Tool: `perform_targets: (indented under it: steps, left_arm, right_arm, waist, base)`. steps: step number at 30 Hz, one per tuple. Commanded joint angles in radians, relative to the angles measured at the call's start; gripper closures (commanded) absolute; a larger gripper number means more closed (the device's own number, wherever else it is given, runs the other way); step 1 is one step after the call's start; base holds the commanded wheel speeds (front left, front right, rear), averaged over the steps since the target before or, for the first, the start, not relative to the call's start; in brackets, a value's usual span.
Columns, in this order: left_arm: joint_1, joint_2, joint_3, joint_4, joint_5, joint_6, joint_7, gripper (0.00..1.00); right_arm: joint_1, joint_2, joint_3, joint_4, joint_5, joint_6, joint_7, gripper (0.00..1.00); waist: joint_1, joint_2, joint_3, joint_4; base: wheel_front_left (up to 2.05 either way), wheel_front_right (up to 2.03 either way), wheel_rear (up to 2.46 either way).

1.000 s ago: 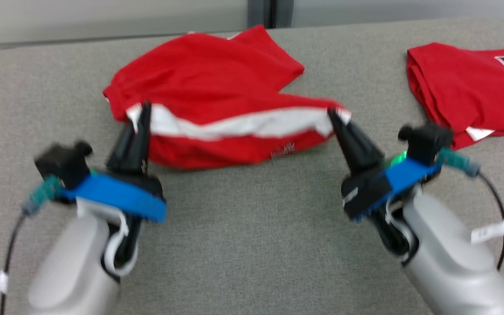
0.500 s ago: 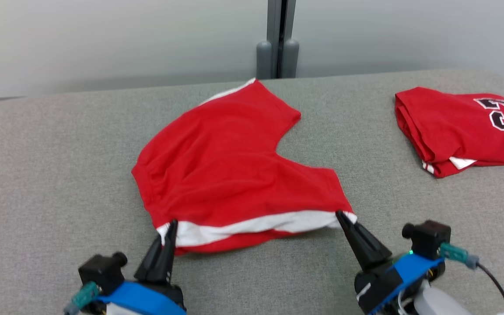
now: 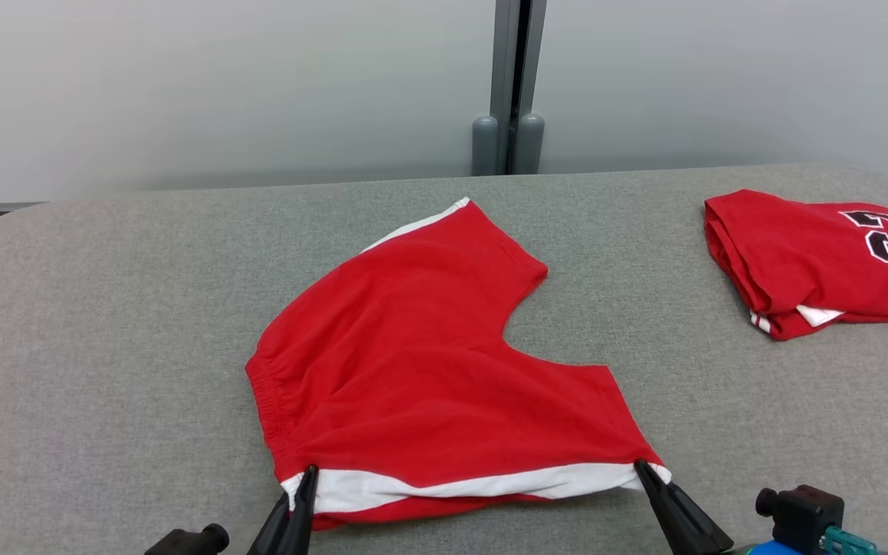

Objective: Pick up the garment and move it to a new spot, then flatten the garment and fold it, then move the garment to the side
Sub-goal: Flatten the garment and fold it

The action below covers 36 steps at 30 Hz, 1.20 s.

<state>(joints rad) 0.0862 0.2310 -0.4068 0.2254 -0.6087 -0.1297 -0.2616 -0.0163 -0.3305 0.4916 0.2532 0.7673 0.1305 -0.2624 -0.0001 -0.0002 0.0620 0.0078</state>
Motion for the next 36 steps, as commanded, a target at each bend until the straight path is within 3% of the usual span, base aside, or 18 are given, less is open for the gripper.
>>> perform_targets:
  steps: [1,13,20,36]
  left_arm:
    - [0.006,0.003,0.006,-0.005,-0.003,-0.001,-0.004,1.0]
    - [-0.046,-0.024,-0.008,-0.014,0.009,-0.001,-0.004,1.0]
    - [-0.142,-0.04,0.014,-0.029,0.021,-0.001,-0.004,1.0]
    - [-0.492,-0.115,0.093,0.072,0.033,-0.001,-0.004,1.0]
  right_arm:
    - [0.012,-0.005,-0.006,-0.005,0.0,0.0,-0.003,1.0]
    - [-0.108,0.001,-0.086,-0.002,-0.025,0.0,-0.003,1.0]
    - [-0.314,-0.009,-0.067,0.058,-0.054,0.0,-0.003,1.0]
    - [-0.998,0.007,0.145,0.539,-0.057,0.0,0.053,1.0]
  waist:
    - [0.0001,0.0002,-0.002,-0.001]
    - [0.0001,0.0002,0.003,0.028]
    - [0.0001,0.0002,0.079,0.074]
    - [0.0001,0.0002,0.346,0.182]
  base:
    - [0.0,0.0,0.0]
    - [0.0,0.0,0.0]
    - [0.0,0.0,0.0]
    - [0.0,0.0,0.0]
